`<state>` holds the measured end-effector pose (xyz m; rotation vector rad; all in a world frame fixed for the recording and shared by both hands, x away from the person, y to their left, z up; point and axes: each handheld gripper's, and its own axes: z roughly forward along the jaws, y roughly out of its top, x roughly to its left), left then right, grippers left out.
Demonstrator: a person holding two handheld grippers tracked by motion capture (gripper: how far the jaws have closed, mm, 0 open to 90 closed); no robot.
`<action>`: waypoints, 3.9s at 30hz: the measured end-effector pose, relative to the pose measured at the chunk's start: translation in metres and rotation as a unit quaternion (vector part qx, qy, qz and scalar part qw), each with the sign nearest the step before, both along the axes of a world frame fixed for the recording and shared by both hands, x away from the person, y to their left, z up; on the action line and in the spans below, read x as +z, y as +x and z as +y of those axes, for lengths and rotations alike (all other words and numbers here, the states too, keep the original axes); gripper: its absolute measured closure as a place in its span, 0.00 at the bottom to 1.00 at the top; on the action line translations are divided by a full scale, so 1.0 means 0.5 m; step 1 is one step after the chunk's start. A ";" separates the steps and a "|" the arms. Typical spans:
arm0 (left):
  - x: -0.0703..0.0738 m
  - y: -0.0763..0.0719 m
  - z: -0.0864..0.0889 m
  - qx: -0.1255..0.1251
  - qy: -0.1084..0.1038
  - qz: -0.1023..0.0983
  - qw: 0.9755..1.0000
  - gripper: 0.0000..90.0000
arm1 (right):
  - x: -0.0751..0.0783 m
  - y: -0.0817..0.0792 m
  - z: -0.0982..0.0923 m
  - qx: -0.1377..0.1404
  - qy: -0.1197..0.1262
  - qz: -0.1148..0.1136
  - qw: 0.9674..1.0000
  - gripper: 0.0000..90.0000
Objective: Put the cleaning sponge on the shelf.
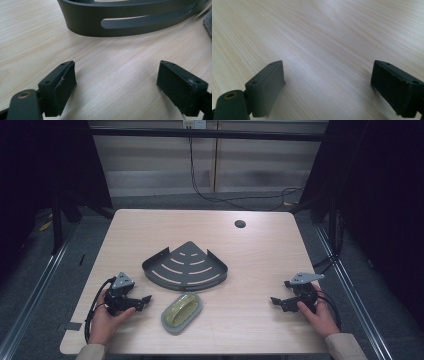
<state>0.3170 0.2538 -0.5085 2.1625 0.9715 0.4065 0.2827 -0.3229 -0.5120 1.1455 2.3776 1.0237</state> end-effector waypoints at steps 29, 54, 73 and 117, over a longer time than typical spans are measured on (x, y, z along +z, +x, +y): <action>0.165 0.002 -0.138 -0.047 0.093 0.172 0.980 0.37 | 0.000 0.002 0.000 0.002 0.000 0.000 1.000 0.12; 0.188 0.008 -0.287 -0.118 0.160 0.263 0.944 0.44 | 0.000 0.002 0.000 0.002 0.001 0.000 1.000 0.12; 0.167 0.005 -0.338 -0.133 0.206 0.300 0.922 0.75 | 0.000 0.002 0.000 0.001 0.000 0.000 1.000 0.12; 0.269 0.021 -0.342 -0.149 0.218 0.297 0.918 0.79 | 0.000 0.002 0.000 0.002 0.001 0.000 1.000 0.12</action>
